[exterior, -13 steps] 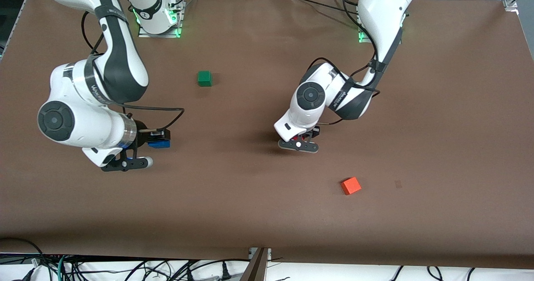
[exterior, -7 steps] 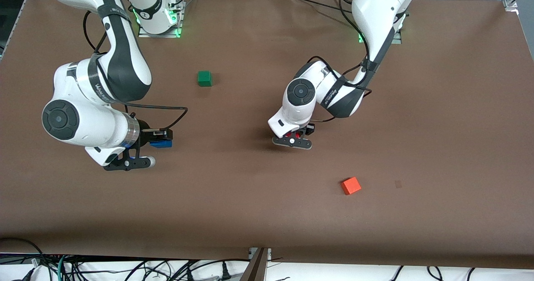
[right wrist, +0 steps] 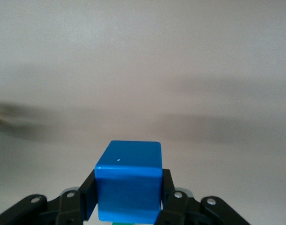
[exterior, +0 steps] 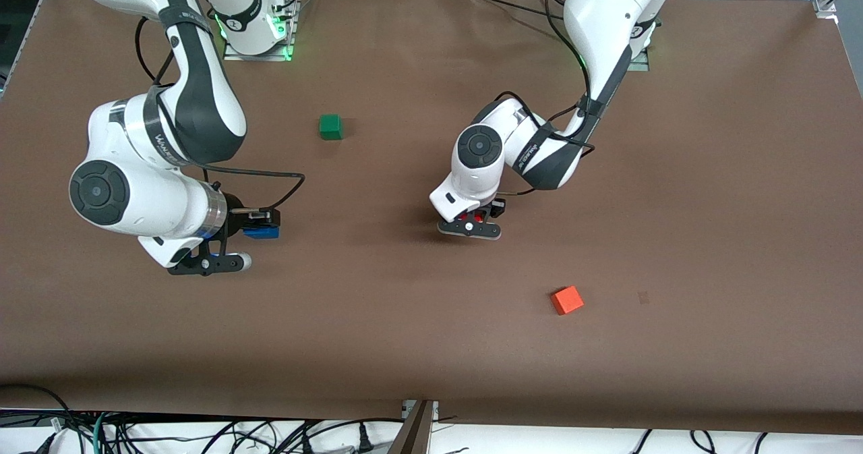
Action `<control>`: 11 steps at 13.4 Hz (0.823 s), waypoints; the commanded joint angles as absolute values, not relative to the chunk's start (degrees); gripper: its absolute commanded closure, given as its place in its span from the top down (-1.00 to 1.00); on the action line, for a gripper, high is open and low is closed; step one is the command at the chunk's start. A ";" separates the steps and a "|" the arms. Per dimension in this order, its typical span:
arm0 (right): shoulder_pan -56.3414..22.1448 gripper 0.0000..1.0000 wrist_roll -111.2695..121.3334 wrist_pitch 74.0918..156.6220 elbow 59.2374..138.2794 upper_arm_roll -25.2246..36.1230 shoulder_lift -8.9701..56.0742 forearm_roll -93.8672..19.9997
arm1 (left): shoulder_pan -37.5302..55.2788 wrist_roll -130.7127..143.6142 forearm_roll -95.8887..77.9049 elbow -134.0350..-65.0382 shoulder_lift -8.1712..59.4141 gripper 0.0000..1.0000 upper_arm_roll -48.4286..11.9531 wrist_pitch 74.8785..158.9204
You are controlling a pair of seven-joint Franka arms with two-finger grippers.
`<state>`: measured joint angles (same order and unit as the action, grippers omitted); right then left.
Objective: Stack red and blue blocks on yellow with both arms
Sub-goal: 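Carry the red cube over the yellow cube with the left gripper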
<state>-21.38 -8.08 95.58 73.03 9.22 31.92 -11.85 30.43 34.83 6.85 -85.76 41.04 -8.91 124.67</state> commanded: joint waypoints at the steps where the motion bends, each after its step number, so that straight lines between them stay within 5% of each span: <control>1: -21.53 -0.28 -9.23 95.01 71.28 9.05 32.52 -10.90 | 31.11 36.30 8.61 -85.87 40.96 -1.00 -8.26 125.16; 3: -21.62 -0.28 -9.32 95.01 71.28 9.05 32.52 -10.90 | 31.11 36.30 8.61 -85.87 40.96 -1.00 -8.26 125.16; 4: -21.71 -0.28 -9.40 95.01 71.28 9.05 32.52 -10.90 | 31.11 36.30 8.61 -85.87 40.96 -0.81 -8.26 125.16; 5: -21.88 -0.28 -9.40 95.01 71.19 9.05 32.52 -10.90 | 30.94 36.30 8.61 -85.87 40.96 0.42 -8.26 125.16; 6: -22.15 -0.28 -9.58 95.01 71.19 9.05 32.52 -10.90 | 30.76 36.04 8.61 -85.52 40.78 0.99 -8.35 124.98; 11: -24.25 -0.28 -14.40 95.36 70.23 8.96 32.52 -10.99 | 27.00 35.95 7.82 -81.84 34.73 1.00 -8.17 118.67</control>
